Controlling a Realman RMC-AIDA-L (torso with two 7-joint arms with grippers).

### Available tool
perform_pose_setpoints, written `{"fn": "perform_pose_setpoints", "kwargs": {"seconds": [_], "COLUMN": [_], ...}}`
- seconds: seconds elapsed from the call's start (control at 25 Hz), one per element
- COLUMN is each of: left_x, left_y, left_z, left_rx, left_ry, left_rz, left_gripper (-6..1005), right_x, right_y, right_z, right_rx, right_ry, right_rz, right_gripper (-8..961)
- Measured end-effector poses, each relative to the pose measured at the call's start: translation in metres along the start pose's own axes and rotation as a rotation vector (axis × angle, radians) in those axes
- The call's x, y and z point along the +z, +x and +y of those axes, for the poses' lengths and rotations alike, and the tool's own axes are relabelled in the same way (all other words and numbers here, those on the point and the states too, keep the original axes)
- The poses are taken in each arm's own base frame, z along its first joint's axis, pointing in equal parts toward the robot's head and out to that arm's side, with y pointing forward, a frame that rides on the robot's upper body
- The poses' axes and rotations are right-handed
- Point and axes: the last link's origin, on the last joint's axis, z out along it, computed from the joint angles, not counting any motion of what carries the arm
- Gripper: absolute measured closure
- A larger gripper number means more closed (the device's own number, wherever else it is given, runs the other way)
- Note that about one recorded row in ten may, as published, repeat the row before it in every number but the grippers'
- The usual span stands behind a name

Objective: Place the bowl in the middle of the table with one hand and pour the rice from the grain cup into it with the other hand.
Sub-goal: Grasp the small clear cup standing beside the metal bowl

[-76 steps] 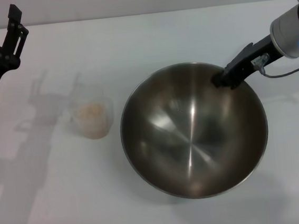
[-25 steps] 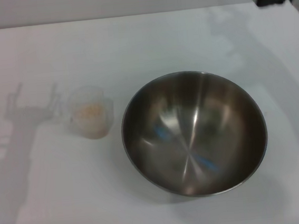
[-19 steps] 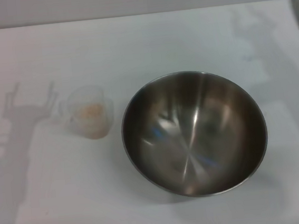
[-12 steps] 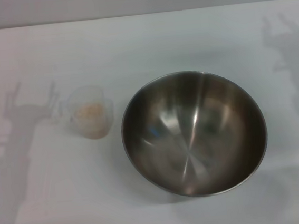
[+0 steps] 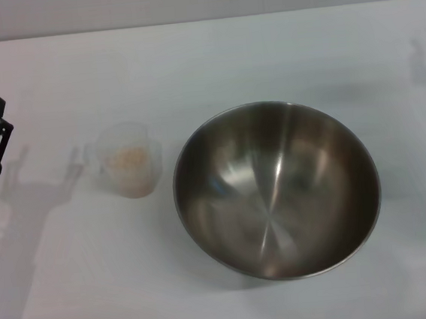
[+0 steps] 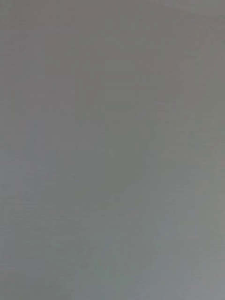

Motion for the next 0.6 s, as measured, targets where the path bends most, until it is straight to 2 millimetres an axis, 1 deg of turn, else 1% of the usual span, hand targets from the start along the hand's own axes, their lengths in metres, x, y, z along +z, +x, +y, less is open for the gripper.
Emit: {"fn": "perform_pose_setpoints", "kwargs": {"seconds": [0.08, 0.24, 0.6], "left_x": [-0.003, 0.002, 0.010], "left_y": [0.000, -0.001, 0.001], "left_z": [0.000, 0.001, -0.005], "left_rx": [-0.004, 0.001, 0.021], "left_ry": [0.005, -0.003, 0.003], "left_rz": [-0.001, -0.005, 0.001], "left_gripper": [258, 260, 264], "right_x": [-0.003, -0.009, -0.007], "right_y": [0.001, 0.003, 0.003], "right_z": [0.000, 0.000, 0.001], "right_rx": [-0.001, -0.017, -0.018], "right_ry": [-0.001, -0.008, -0.018], "right_rz": [0.004, 0.013, 0.012], "right_gripper": [597, 597, 597]}}
